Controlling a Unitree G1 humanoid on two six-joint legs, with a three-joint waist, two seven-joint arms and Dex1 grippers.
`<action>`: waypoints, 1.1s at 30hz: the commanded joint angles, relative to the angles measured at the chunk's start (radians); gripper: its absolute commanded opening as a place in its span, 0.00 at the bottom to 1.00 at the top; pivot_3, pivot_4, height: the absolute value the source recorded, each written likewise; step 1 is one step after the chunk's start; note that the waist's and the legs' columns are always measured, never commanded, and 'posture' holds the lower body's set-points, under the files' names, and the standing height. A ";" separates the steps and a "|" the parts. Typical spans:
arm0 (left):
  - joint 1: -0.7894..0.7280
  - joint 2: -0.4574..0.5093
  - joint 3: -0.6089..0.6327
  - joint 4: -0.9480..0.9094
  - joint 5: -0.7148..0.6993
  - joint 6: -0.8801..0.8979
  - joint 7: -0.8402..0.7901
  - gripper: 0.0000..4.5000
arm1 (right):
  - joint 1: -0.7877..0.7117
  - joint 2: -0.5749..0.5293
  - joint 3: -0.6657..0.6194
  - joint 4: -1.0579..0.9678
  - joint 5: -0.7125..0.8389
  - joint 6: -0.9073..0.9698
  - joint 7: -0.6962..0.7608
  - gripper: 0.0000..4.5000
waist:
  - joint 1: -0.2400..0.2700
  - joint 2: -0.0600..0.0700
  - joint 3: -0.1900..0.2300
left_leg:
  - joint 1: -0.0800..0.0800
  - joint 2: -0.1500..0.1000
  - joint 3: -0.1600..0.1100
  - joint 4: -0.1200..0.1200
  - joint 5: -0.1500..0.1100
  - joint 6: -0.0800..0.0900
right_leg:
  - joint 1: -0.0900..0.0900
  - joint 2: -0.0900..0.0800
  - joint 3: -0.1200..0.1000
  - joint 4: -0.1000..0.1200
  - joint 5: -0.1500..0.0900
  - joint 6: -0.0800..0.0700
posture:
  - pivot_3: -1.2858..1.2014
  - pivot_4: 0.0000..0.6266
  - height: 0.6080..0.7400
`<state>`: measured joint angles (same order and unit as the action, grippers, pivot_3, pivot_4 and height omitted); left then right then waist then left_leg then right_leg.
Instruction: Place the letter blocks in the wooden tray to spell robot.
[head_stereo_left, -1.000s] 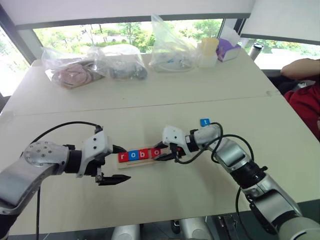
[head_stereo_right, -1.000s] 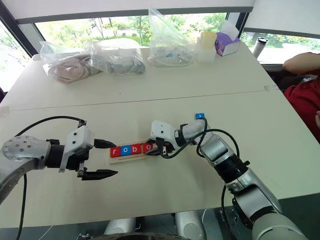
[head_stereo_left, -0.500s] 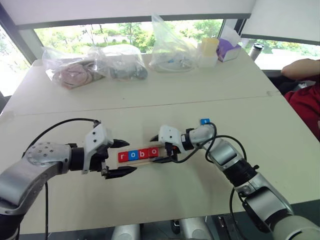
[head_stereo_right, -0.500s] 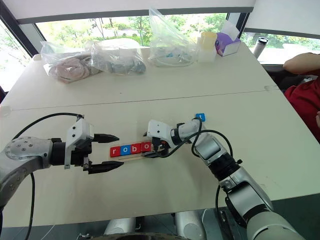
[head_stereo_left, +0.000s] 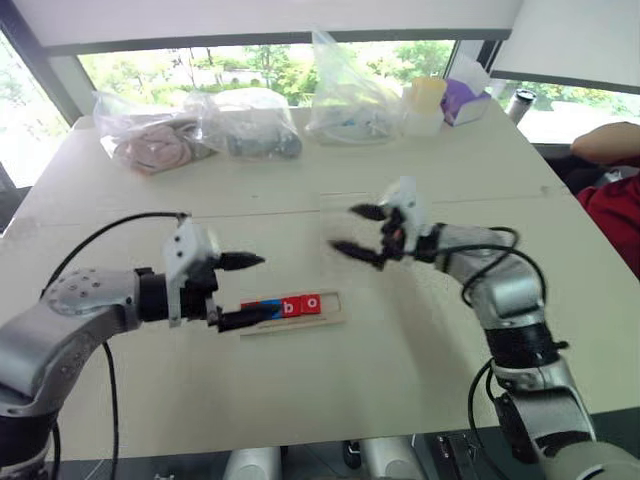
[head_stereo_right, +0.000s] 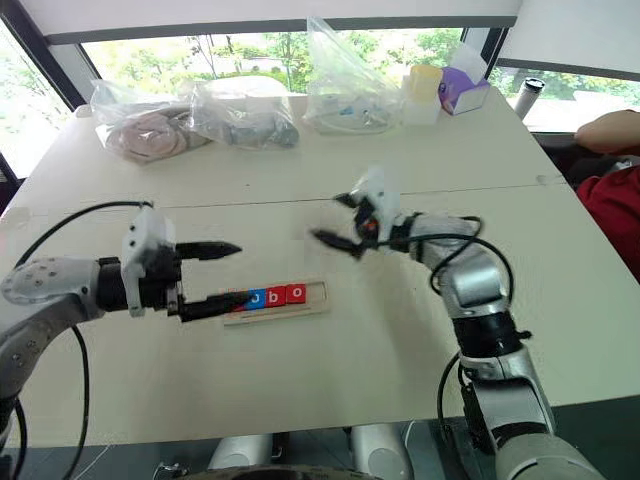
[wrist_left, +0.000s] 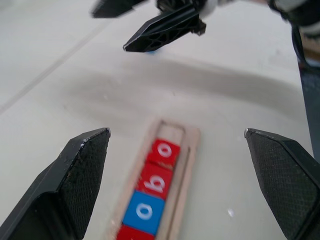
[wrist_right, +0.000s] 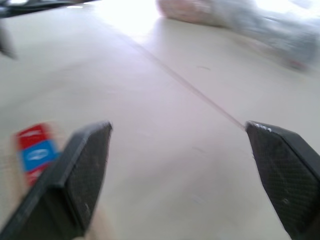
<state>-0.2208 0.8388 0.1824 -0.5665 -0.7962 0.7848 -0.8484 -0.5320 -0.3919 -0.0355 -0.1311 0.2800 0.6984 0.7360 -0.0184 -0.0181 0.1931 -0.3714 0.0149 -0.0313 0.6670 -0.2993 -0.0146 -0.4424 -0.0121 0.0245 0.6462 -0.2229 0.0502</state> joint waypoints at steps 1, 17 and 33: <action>-0.057 -0.032 0.016 0.024 -0.015 -0.004 0.048 1.00 | 0.060 0.040 -0.077 -0.111 -0.019 0.150 -0.207 0.97 | 0.001 0.000 0.000 | 0.000 0.000 0.000 0.000 0.000 0.000 | 0.000 0.000 0.000 0.000 0.000 0.000 | 0.52 0.24 1.00; -0.202 -0.154 -0.174 0.160 0.167 -0.148 0.016 1.00 | 0.128 0.227 -0.049 -0.089 -0.230 0.293 -0.691 0.97 | -0.004 0.001 0.000 | 0.000 -0.001 0.001 0.000 0.001 -0.001 | -0.001 0.001 0.001 0.001 0.000 0.000 | 0.52 0.24 1.00; -0.148 -0.157 -0.172 0.124 0.166 -0.142 -0.004 1.00 | 0.250 0.261 -0.011 -0.451 -0.184 0.507 -0.709 0.26 | 0.000 0.001 0.000 | -0.002 0.000 -0.001 -0.001 0.001 -0.001 | -0.002 0.001 0.000 0.000 0.000 0.000 | 0.52 0.24 1.00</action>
<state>-0.3650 0.6692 -0.0035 -0.4050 -0.6209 0.6492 -0.8408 -0.3056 -0.1349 -0.0622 -0.4396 0.0697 1.1206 0.0164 -0.0185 -0.0170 0.1928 -0.3729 0.0148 -0.0320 0.6662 -0.2986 -0.0157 -0.4440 -0.0111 0.0247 0.6466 -0.2233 0.0506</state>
